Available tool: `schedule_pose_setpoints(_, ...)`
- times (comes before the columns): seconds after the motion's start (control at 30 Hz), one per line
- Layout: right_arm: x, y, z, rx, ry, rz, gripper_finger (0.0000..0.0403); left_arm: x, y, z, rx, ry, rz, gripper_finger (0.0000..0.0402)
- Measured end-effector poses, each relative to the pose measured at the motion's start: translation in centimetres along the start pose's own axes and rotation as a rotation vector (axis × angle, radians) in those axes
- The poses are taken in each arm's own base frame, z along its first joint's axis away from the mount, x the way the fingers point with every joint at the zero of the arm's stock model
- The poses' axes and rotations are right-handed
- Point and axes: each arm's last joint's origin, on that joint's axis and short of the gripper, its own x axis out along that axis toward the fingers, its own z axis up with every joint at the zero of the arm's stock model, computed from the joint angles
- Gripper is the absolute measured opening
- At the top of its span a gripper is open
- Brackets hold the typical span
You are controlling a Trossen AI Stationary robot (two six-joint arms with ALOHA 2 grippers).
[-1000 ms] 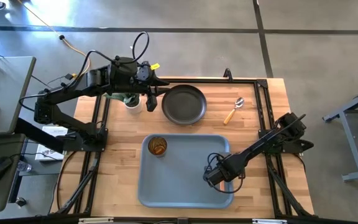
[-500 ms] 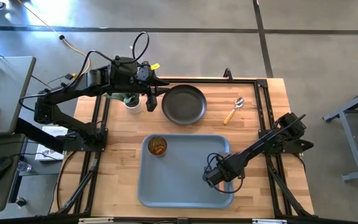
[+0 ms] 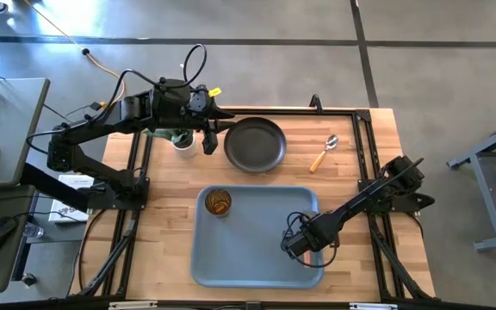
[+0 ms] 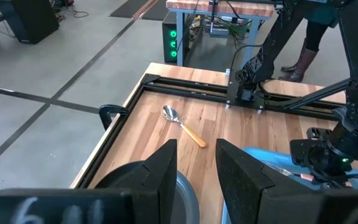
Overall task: Pick and place plate/cup/fork/spoon on tray
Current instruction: Put the yellow fork to the middle right on the blue tray
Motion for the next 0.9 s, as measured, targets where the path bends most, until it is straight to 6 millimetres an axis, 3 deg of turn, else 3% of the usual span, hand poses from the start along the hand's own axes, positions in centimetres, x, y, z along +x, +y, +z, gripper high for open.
schedule_pose_setpoints(0.9,0.00,0.06,-0.11,-0.008,0.030,-0.005,0.0067,0.00,0.00,0.00,0.000,0.000,0.000,0.0102)
